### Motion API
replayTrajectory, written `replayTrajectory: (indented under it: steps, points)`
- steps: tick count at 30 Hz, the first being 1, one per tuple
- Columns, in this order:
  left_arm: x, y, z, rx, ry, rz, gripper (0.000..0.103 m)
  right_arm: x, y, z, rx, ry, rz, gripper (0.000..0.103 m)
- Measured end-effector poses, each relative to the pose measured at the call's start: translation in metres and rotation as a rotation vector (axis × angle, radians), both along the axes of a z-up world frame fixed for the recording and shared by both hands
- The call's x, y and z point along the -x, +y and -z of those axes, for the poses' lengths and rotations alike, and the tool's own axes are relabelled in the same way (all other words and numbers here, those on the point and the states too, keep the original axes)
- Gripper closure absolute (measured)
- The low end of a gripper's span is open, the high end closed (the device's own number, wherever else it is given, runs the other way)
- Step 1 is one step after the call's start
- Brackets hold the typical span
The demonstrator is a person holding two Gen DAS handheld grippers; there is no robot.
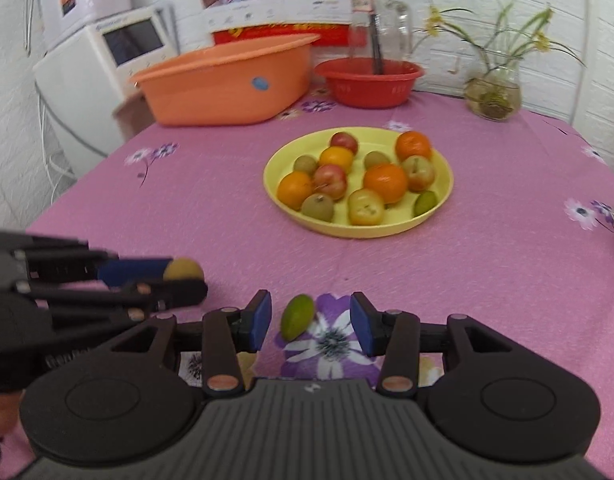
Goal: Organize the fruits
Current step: 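Move both open tools back to the last fruits on the table, then close the left tool on a kiwi while the right tool closes on a green fruit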
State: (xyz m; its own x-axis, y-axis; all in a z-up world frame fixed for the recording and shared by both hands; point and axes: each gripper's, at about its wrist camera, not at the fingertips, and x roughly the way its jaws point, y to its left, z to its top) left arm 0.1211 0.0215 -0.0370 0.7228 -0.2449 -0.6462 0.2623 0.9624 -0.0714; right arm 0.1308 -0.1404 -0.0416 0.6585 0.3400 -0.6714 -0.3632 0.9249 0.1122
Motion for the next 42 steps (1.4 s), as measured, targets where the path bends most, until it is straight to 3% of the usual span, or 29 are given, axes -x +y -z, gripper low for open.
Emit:
replayTrajectory:
  steps: [6,26,39,42]
  points:
    - [-0.002,0.004,-0.001,0.003,-0.001,-0.015,0.08,-0.003,0.009,0.01,0.062,0.02,-0.014,0.031]
    - [-0.003,-0.009,-0.016,0.02,-0.043,0.001,0.08,0.005,-0.02,-0.021,-0.027,-0.05,0.08,0.031]
    - [-0.01,-0.016,-0.022,0.01,-0.066,0.03,0.08,-0.023,-0.034,-0.041,-0.065,-0.117,0.137,0.031]
    - [-0.008,-0.015,-0.008,-0.014,-0.027,0.053,0.071,-0.023,-0.039,-0.042,-0.076,-0.127,0.147,0.031]
